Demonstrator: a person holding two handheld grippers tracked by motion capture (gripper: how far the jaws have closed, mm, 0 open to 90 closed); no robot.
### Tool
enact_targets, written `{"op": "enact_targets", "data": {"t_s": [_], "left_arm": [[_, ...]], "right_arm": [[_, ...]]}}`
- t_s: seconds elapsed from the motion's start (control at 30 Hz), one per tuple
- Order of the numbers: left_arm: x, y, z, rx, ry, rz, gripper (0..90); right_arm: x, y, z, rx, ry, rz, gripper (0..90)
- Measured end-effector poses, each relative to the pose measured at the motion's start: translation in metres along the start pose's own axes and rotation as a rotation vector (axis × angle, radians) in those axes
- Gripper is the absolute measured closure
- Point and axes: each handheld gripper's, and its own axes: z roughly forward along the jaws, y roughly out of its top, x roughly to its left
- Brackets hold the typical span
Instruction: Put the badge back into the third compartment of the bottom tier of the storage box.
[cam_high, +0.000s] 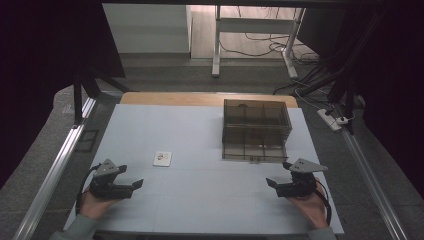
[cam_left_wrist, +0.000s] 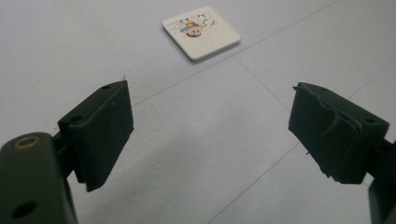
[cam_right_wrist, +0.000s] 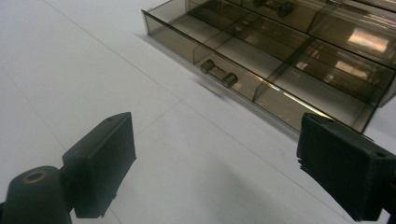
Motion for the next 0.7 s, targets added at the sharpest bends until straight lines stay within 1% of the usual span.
{"op": "enact_targets", "data": {"t_s": [0.17,0.3,0.53,0.6,0.7], "left_arm": [[-0.0009,-0.0001,-0.0011,0.0,0.005,0.007,13.8],[-0.0007,-0.0004,-0.001,0.004,0.006,0.007,13.8],[-0.001,-0.0001,-0.0001,0.012,0.007,0.013,13.8],[-0.0009,0.0,-0.0002,0.012,0.008,0.012,13.8],[-0.001,0.0008,-0.0002,0.015,0.008,0.013,13.8]], "right_arm": [[0.0034,0.001,0.0022,-0.015,0.007,-0.006,11.7],[0.0045,0.0022,0.0013,-0.012,0.01,-0.008,12.8],[0.005,0.0021,0.0005,-0.007,0.001,-0.009,14.4],[0.0051,0.0017,0.0003,-0.007,0.004,-0.013,14.5],[0.006,0.0012,0.0003,-0.006,-0.004,-0.021,14.6]]}}
